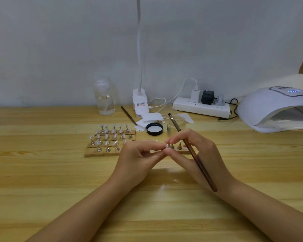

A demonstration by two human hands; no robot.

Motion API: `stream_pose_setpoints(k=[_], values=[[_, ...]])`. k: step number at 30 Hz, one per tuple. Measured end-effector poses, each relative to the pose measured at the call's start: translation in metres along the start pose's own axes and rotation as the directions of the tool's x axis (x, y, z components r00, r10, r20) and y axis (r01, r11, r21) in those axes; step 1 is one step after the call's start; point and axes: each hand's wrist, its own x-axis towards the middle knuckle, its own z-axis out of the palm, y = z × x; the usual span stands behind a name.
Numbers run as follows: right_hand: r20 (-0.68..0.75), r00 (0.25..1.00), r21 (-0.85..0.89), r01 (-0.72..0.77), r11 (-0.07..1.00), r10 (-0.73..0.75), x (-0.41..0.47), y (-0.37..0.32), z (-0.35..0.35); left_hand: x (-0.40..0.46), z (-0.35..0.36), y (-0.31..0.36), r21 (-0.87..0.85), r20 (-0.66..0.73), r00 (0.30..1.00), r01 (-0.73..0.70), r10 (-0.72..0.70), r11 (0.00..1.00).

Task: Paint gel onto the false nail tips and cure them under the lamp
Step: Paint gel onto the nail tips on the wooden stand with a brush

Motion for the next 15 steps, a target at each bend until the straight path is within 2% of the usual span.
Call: stream_pose_setpoints(k=[5,8,12,15], values=[[-0.022,0.999,0.009,0.033,0.999,-0.033,0.001,0.000,0.000,0.000,-0.001,0.003,0.012,0.035,0.999,0.000,0.000,1.000],[-0.076,0.997,0.022,-0.011,1.000,0.012,0.002,0.005,-0.004,-0.001,0.000,0.003,0.048,0.024,0.999,-0.024,0.023,0.999],[-0.140,0.989,-0.007,-0.054,0.999,0.052,0.005,0.018,-0.014,0.000,-0.001,0.000,0.192,-0.097,0.994,-0.032,0.051,0.981],[-0.094,0.993,-0.068,-0.074,0.995,0.067,0.005,0.029,-0.021,0.001,-0.001,-0.004,0.302,-0.085,0.996,-0.001,0.028,0.953]])
